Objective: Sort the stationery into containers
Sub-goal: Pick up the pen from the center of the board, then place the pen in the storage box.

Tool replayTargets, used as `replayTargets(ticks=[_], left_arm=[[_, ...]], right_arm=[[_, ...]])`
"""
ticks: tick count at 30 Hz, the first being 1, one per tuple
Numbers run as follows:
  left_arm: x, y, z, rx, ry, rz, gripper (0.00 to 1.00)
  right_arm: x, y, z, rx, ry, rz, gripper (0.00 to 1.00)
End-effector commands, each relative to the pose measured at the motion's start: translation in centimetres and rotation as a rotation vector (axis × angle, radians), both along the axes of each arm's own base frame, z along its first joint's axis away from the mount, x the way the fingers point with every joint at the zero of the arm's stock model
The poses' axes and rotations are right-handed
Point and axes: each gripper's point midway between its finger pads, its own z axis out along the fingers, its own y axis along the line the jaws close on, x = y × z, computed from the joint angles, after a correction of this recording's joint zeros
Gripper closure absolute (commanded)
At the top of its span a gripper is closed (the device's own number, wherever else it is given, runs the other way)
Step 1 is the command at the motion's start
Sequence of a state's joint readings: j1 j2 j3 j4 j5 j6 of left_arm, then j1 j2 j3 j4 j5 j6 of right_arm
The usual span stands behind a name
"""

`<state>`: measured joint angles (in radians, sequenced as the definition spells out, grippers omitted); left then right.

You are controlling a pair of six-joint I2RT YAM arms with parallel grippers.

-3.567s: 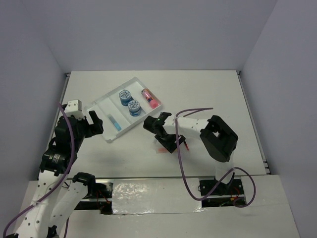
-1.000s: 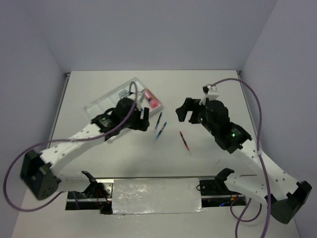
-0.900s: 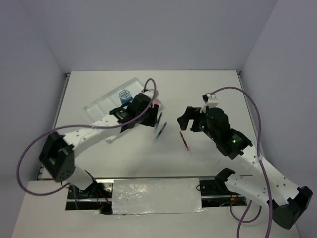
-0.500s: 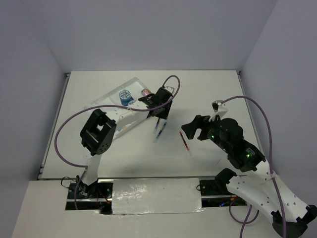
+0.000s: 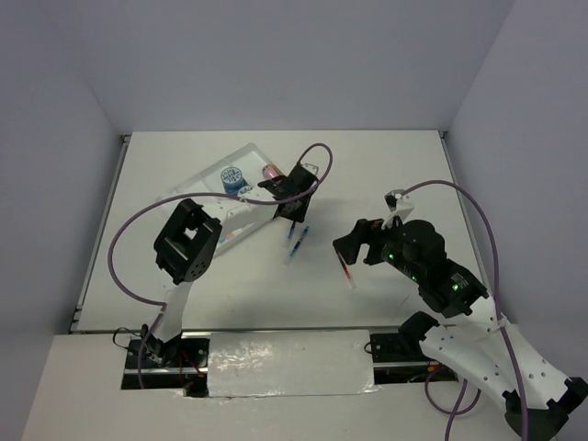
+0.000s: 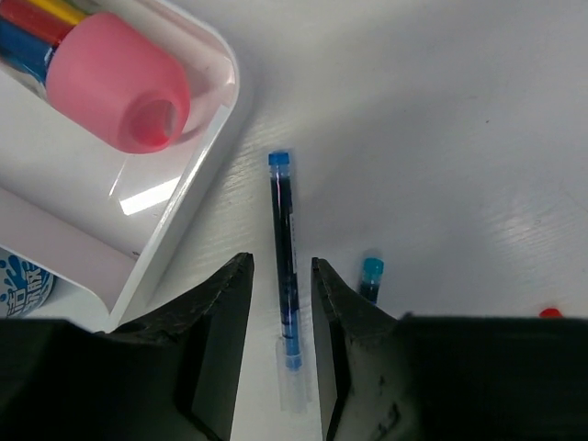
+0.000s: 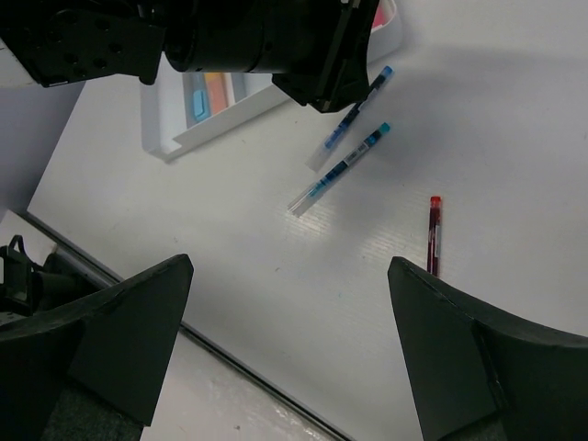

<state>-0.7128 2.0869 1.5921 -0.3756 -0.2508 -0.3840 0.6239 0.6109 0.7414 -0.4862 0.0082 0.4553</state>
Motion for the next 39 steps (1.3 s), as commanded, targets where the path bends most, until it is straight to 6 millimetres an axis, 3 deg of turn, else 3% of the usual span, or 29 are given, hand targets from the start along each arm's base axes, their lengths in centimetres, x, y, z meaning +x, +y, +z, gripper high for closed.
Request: replayTargets(ticks=[1, 6, 11, 14, 16, 19, 20, 22, 23, 26, 27, 28, 29, 30, 32, 33, 35, 36, 39], left_arm=[[-0.5, 1.0, -2.6, 0.05, 0.032, -0.003, 0.56], [-1.2, 1.0, -4.1, 0.04, 0.059, -0.015, 0.57], [-1.6, 1.1, -5.2, 0.052, 0.089, -0.019, 0.71], [-2.0, 0.9, -4.8, 0.033, 0.091, -0.025, 0.87], [-2.5, 0.9, -3.9, 0.014, 0.089, -0.032, 0.98], [-3.2, 1.0, -1.3, -0.01, 0.059, -0.04, 1.0], [-3.2, 1.0, 0.9, -0.035, 0.029, -0.042, 1.0], [-3.4, 1.5, 3.1, -0.049, -0.011, -0.041, 1.0], [-3.5, 2.1, 5.7, -0.067, -0.051, -0.029, 1.0], [-3.4, 5.7, 10.2, -0.059, -0.152, 0.09, 1.0], [-3.7, 7.2, 10.8, -0.062, -0.155, 0.154, 1.0], [-3.2, 9.9, 11.7, -0.039, -0.196, 0.25, 1.0], [-3.4, 12.1, 14.0, -0.068, -0.248, 0.322, 1.0], [-3.3, 16.1, 13.1, -0.052, -0.245, 0.466, 1.0], [-4.2, 20.7, 12.8, -0.105, -0.248, 0.62, 1.0], [-3.9, 25.0, 12.4, -0.11, -0.25, 0.747, 1.0], [-3.9, 28.2, 11.6, -0.159, -0.244, 0.838, 0.98], [-4.1, 30.8, 10.4, -0.159, -0.223, 0.918, 0.98], [-3.2, 32.7, 8.8, -0.202, -0.197, 0.963, 0.99]], right_arm=[[-0.2, 0.6, 0.0, 0.014, -0.01, 0.031, 0.05], [-0.3, 0.4, 0.2, 0.014, -0.011, 0.025, 0.05], [-0.5, 0.0, 0.6, 0.019, -0.02, 0.014, 0.05], [-0.6, -0.1, 0.7, 0.018, -0.021, 0.012, 0.05], [-0.6, -0.1, 0.9, 0.02, -0.025, 0.013, 0.05], [-0.6, -0.1, 0.8, 0.02, -0.027, 0.014, 0.05], [-0.5, -0.1, 0.7, 0.02, -0.027, 0.012, 0.05], [-0.3, 0.0, 0.5, 0.017, -0.023, 0.012, 0.05], [-0.3, 0.1, 0.4, 0.017, -0.022, 0.017, 0.05], [-0.4, 0.0, 0.1, 0.002, -0.021, 0.018, 0.05], [-0.4, -0.1, 0.1, 0.002, -0.023, 0.017, 0.05], [-0.4, -0.1, 0.2, 0.001, -0.029, 0.02, 0.05], [-0.4, -0.1, 0.1, 0.0, -0.032, 0.02, 0.05], [-0.4, -0.1, 0.2, 0.0, -0.038, 0.022, 0.05], [-0.4, -0.1, 0.0, -0.002, -0.035, 0.022, 0.05], [-0.3, 0.0, -0.2, -0.005, -0.032, 0.022, 0.05], [-0.3, 0.2, -0.4, -0.004, -0.028, 0.034, 0.05], [-0.3, 0.3, -0.4, -0.005, -0.026, 0.035, 0.05], [-0.3, 0.4, -0.3, 0.001, -0.031, 0.041, 0.05]])
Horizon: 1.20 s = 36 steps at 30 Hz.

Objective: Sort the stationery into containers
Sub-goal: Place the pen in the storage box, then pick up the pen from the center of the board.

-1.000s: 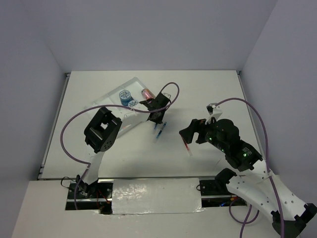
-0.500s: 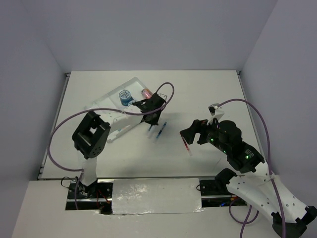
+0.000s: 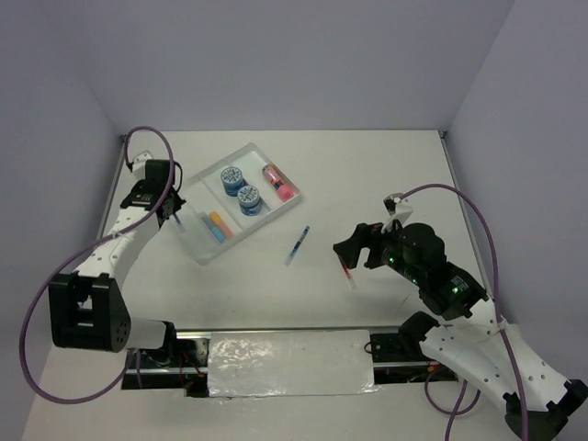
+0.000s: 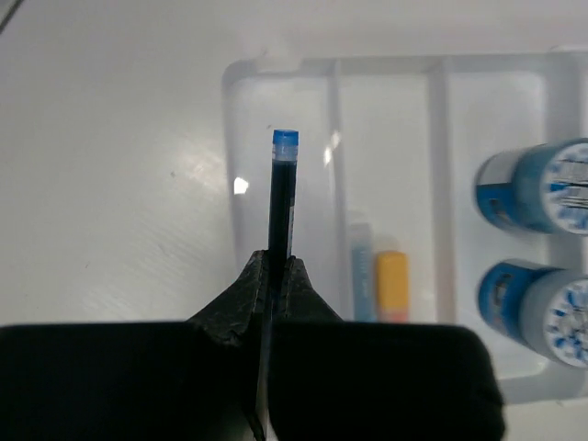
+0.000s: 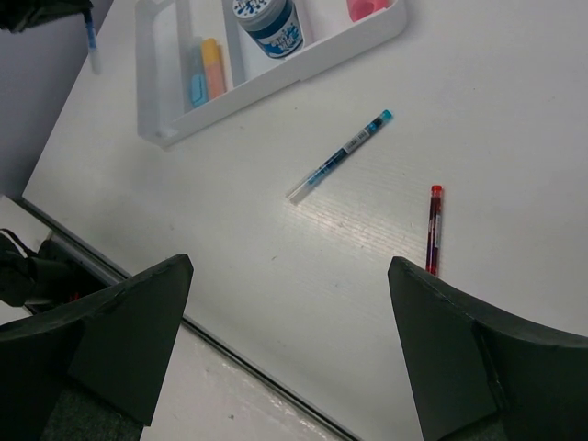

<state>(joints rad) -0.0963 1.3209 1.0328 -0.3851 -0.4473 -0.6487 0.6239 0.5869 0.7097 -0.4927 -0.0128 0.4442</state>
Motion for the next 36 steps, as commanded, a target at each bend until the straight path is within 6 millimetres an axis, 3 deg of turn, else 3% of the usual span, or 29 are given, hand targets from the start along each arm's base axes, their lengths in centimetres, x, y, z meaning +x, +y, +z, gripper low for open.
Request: replayTargets(ticks=[1, 2, 6, 12, 13, 16, 21, 23, 24, 25, 27, 28, 30, 31, 32, 33, 36], left_arm=[[0.5, 0.5, -3.1, -0.086, 0.041, 0.049, 0.99], [0.7, 1.6, -3.5, -0.105, 0.039, 0.08, 0.98], [1.8, 2.5, -6.3, -0.176, 0.07, 0.086, 0.95], [2.4, 2.1, -8.9, -0.218, 0.094, 0.077, 0.74], [2.5, 1.8, -9.0, -0.225, 0.091, 0.068, 0.6], [2.6, 1.4, -8.5, -0.245, 0.064, 0.05, 0.38], [1.6, 0.8, -6.0, -0.253, 0.019, 0.032, 0.3], [1.8, -4.1, -3.9, -0.222, -0.034, -0.128, 0.25], [2.2, -6.0, -1.3, -0.137, -0.094, -0.197, 0.22], [1.3, -12.6, -0.2, -0.096, -0.109, -0.389, 0.17], [1.0, -18.6, 0.8, -0.033, -0.119, -0.586, 0.14], [-0.2, -22.3, 0.6, -0.041, -0.111, -0.7, 0.15], [-0.2, -26.1, -1.4, -0.038, -0.051, -0.825, 0.17], [-1.2, -28.3, -2.4, -0.032, -0.014, -0.891, 0.2], [-1.3, -29.5, -4.7, -0.007, 0.046, -0.925, 0.21], [-1.1, -31.2, -4.3, 0.013, 0.037, -0.979, 0.22], [-1.4, -34.0, -6.3, 0.068, 0.087, -1.029, 0.21]], right_arm=[[0.3, 0.4, 0.7, 0.01, -0.037, 0.018, 0.05], [0.2, 0.5, 0.8, 0.01, -0.037, 0.023, 0.05], [-0.1, 0.2, 1.1, 0.005, -0.039, 0.028, 0.05], [-0.2, -0.2, 1.3, -0.005, -0.042, 0.019, 0.05], [-0.3, -0.2, 1.4, -0.005, -0.042, 0.02, 0.05], [-0.2, -0.1, 1.4, -0.004, -0.044, 0.019, 0.05], [-0.1, 0.1, 1.4, -0.003, -0.041, 0.023, 0.05], [0.1, -0.1, 1.3, -0.009, -0.041, 0.006, 0.04], [0.4, -0.4, 1.1, -0.017, -0.039, -0.014, 0.04], [0.6, -0.8, 1.0, -0.023, -0.037, -0.041, 0.04], [1.0, -1.6, 1.0, -0.04, -0.031, -0.095, 0.04], [1.0, -1.8, 1.1, -0.036, -0.023, -0.112, 0.04], [0.8, -2.2, 1.7, -0.033, -0.025, -0.124, 0.04], [0.5, -2.4, 2.1, -0.021, -0.035, -0.126, 0.04], [0.3, -2.6, 2.3, -0.017, -0.039, -0.127, 0.04], [-0.1, -2.9, 2.7, -0.007, -0.051, -0.129, 0.04], [-0.5, -3.7, 3.0, -0.01, -0.063, -0.149, 0.04]])
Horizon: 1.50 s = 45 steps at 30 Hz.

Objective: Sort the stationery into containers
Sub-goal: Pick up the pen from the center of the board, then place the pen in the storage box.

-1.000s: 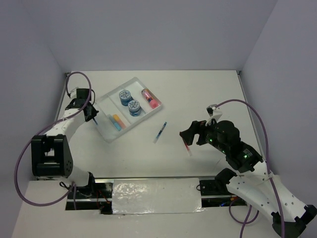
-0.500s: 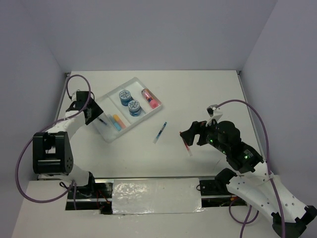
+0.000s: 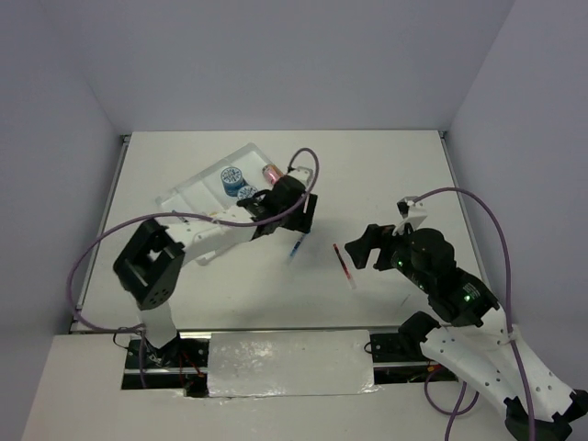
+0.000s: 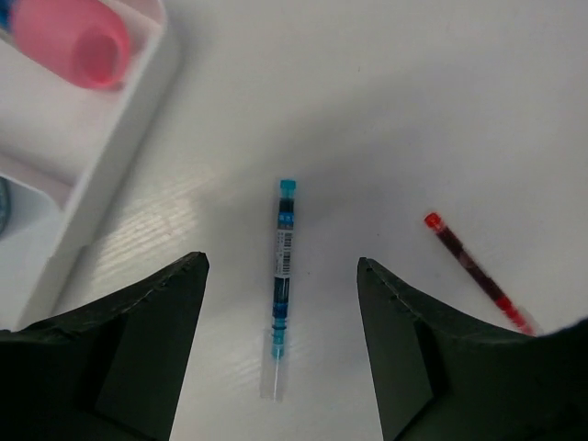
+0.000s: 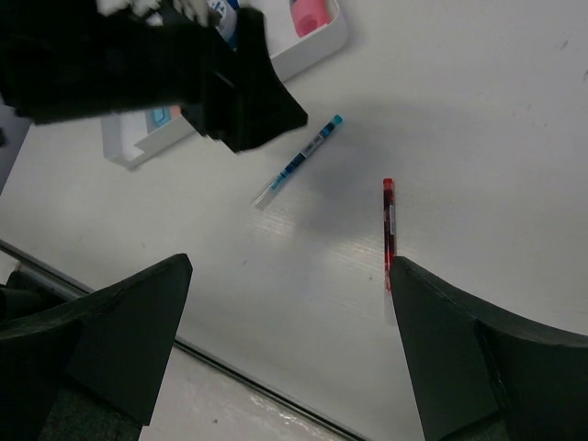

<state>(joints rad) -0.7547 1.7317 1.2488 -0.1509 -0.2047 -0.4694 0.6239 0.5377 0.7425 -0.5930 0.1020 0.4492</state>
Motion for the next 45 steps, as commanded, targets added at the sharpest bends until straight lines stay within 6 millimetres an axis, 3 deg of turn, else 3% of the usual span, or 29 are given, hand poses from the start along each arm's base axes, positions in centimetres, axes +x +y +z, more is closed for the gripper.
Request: replayTargets(ticks=[1, 7, 11, 15, 20, 22, 23, 24, 27, 31, 32, 35, 36, 38, 39, 40, 41, 42, 45], left_arm=[[-0.1, -1.2, -2.4, 0.119, 0.022, -0.074, 0.21], [0.4, -1.8, -5.8, 0.198, 0.096, -0.094, 0.22], [-0.5, -1.5, -8.3, 0.22, 0.158, -0.101, 0.34], [-1.4, -0.8, -9.4, 0.239, 0.184, -0.077, 0.43], [-2.9, -0.5, -11.3, 0.257, 0.236, -0.102, 0.48], [-3.5, -0.8, -11.7, 0.262, 0.253, -0.119, 0.69], [-3.7, -0.9, -11.7, 0.257, 0.256, -0.12, 0.86], [-3.9, -1.2, -11.3, 0.251, 0.249, -0.128, 0.9], [-4.3, -1.6, -9.0, 0.201, 0.218, -0.14, 1.0], [-4.2, -0.9, -4.2, 0.162, 0.144, -0.117, 1.0], [-3.9, 0.3, -1.9, 0.16, 0.098, -0.063, 1.0], [-2.9, 4.5, 2.4, 0.127, 0.023, 0.155, 1.0], [-1.5, 8.1, 3.1, 0.145, -0.012, 0.295, 1.0], [-1.4, 13.2, 3.8, 0.067, -0.014, 0.492, 1.0], [0.1, 17.1, 3.9, 0.011, -0.018, 0.614, 1.0], [-0.6, 19.9, 3.5, -0.027, -0.018, 0.689, 1.0], [-0.3, 21.7, 3.3, -0.083, -0.016, 0.758, 0.99], [0.9, 24.6, 3.8, -0.149, -0.045, 0.841, 0.96], [2.1, 28.6, 3.3, -0.223, -0.046, 0.951, 0.89]], right_arm=[[-0.4, -1.1, 2.7, 0.027, -0.06, -0.035, 0.04], [-0.7, -1.2, 2.1, 0.011, -0.048, -0.024, 0.04], [-0.6, -1.0, 1.7, 0.01, -0.044, -0.018, 0.04], [-0.4, -0.7, 1.4, 0.006, -0.032, -0.013, 0.04], [-0.3, -0.5, 1.3, 0.016, -0.033, -0.008, 0.04], [-0.3, -0.4, 1.2, 0.018, -0.033, -0.007, 0.04], [-0.4, -0.4, 1.2, 0.017, -0.031, -0.007, 0.04], [-0.3, -0.4, 1.3, 0.016, -0.035, -0.007, 0.04], [-0.3, -0.4, 1.5, 0.016, -0.039, -0.007, 0.04], [-0.3, -0.3, 1.6, 0.017, -0.041, -0.001, 0.03], [-0.2, -0.3, 1.6, 0.017, -0.043, 0.001, 0.03], [-0.1, -0.1, 1.3, 0.011, -0.041, 0.004, 0.03], [0.1, 0.1, 1.0, 0.004, -0.035, 0.011, 0.03], [0.2, 0.5, 0.5, 0.002, -0.028, 0.025, 0.03], [0.3, 0.8, 0.1, -0.005, -0.016, 0.041, 0.03], [0.3, 0.9, -0.3, -0.011, -0.007, 0.045, 0.03], [0.5, 1.1, -0.5, -0.016, 0.001, 0.048, 0.03], [0.5, 1.3, -0.6, -0.019, 0.003, 0.058, 0.03], [0.7, 1.5, -1.2, -0.035, 0.011, 0.067, 0.04]])
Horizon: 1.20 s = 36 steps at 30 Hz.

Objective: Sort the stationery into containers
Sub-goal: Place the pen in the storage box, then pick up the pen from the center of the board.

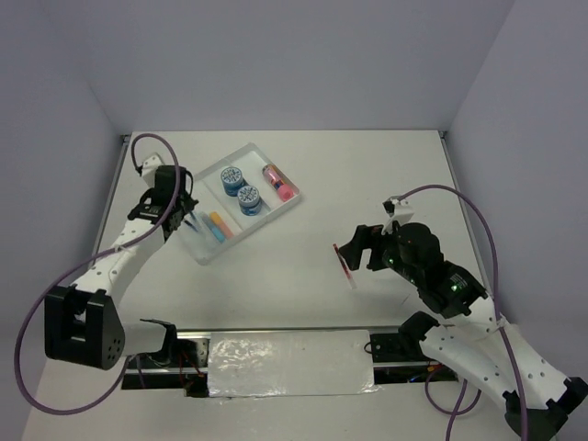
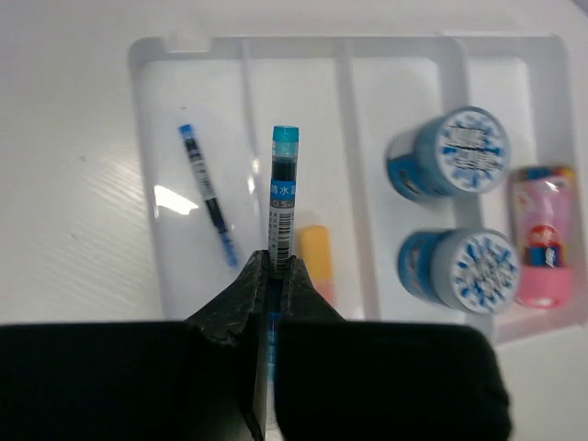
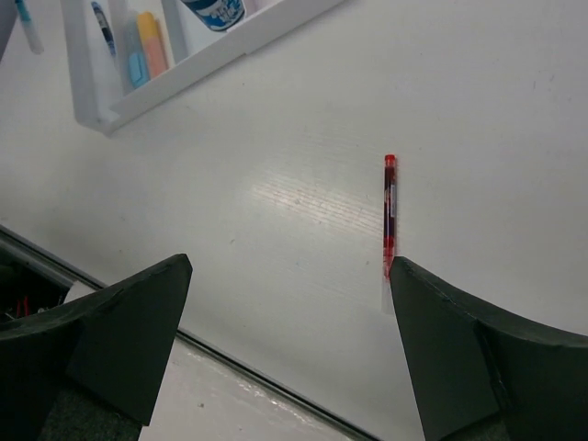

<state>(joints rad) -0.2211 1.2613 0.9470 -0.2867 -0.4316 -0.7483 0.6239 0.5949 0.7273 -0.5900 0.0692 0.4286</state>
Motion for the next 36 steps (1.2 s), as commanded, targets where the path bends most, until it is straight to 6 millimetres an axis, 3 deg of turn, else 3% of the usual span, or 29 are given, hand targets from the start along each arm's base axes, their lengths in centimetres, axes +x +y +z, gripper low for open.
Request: replayTargets(ticks=[1, 6, 12, 17, 18, 19, 21, 24, 27, 28, 30, 31, 33, 34, 35, 36], left_arm=[[1.8, 1.2, -1.1, -0.111, -0.037, 0.062, 0.89], [3.7, 4.0, -3.1, -0.116, 0.002, 0.156, 0.85], [2.9, 5.6, -6.5, -0.141, 0.07, 0.212, 0.8], [2.6, 5.5, -7.5, -0.164, 0.076, 0.213, 0.57], [2.6, 5.4, -7.4, -0.17, 0.076, 0.212, 0.5], [2.5, 5.3, -7.5, -0.176, 0.078, 0.212, 0.37], [2.1, 5.2, -7.4, -0.184, 0.075, 0.21, 0.33], [1.6, 5.1, -7.1, -0.185, 0.068, 0.205, 0.36], [0.8, 4.4, -5.7, -0.202, 0.05, 0.164, 0.37], [0.4, 3.7, -4.2, -0.22, 0.011, 0.116, 0.36], [-0.4, 2.9, -2.6, -0.229, -0.024, 0.063, 0.29], [-0.9, 2.7, -0.4, -0.214, -0.076, 0.03, 0.26], [-2.2, 2.3, 0.9, -0.195, -0.076, 0.004, 0.19], [-2.7, 2.3, 3.2, -0.18, -0.124, -0.017, 0.18], [-3.6, 2.3, 3.5, -0.174, -0.109, -0.027, 0.16], [-4.3, 2.3, 5.8, -0.162, -0.162, -0.044, 0.15]], right_arm=[[0.7, 0.8, 0.6, 0.007, -0.044, 0.032, 0.03], [1.2, 1.1, -1.5, -0.029, -0.011, 0.036, 0.03], [2.0, 1.1, -3.3, -0.078, 0.052, 0.003, 0.02], [3.0, 0.4, -5.2, -0.165, 0.134, -0.057, 0.0], [3.3, 0.4, -6.3, -0.194, 0.173, -0.064, 0.0], [3.5, 0.5, -6.7, -0.203, 0.191, -0.061, 0.0], [4.0, 0.9, -8.0, -0.229, 0.23, -0.055, 0.0], [4.7, 1.2, -9.4, -0.256, 0.264, -0.06, 0.0], [5.8, 0.6, -10.9, -0.32, 0.297, -0.078, 0.01], [6.4, 0.4, -11.8, -0.343, 0.339, -0.084, 0.05], [6.9, 0.7, -12.5, -0.37, 0.361, -0.046, 0.09], [7.4, 1.0, -12.5, -0.374, 0.364, -0.037, 0.15], [7.9, 0.9, -13.8, -0.41, 0.403, -0.028, 0.22], [7.6, 0.8, -15.2, -0.44, 0.447, -0.019, 0.25], [7.5, 0.8, -15.8, -0.449, 0.465, -0.015, 0.28], [7.4, 0.8, -16.3, -0.452, 0.483, -0.012, 0.32]])
